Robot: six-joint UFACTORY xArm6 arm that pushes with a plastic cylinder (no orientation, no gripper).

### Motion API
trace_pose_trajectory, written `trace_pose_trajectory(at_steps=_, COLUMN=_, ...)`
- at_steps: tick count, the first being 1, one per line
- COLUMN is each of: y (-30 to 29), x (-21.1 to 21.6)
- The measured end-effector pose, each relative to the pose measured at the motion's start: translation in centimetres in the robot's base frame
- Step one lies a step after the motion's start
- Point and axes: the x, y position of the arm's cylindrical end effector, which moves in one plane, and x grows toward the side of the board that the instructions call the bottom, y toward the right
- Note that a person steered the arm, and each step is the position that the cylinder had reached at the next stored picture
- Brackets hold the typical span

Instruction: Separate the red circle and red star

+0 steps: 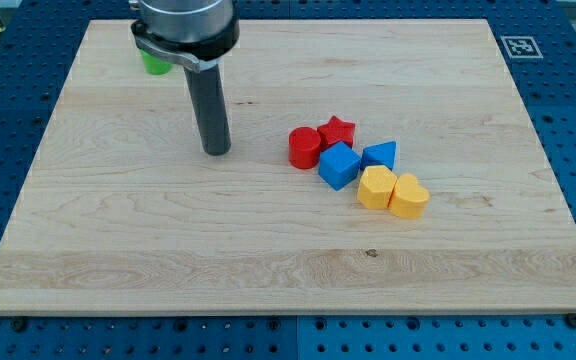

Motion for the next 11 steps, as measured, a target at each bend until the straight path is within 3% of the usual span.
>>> trace_pose_trajectory(at_steps=2, y=5.8, x=3.0)
trace_pose_trajectory(at_steps=5, y=13.5, x=3.7)
trace_pose_trajectory(at_steps=9, y=11.6, x=0.2)
trace_pose_trajectory(at_steps=11, y=10.2, x=0.4)
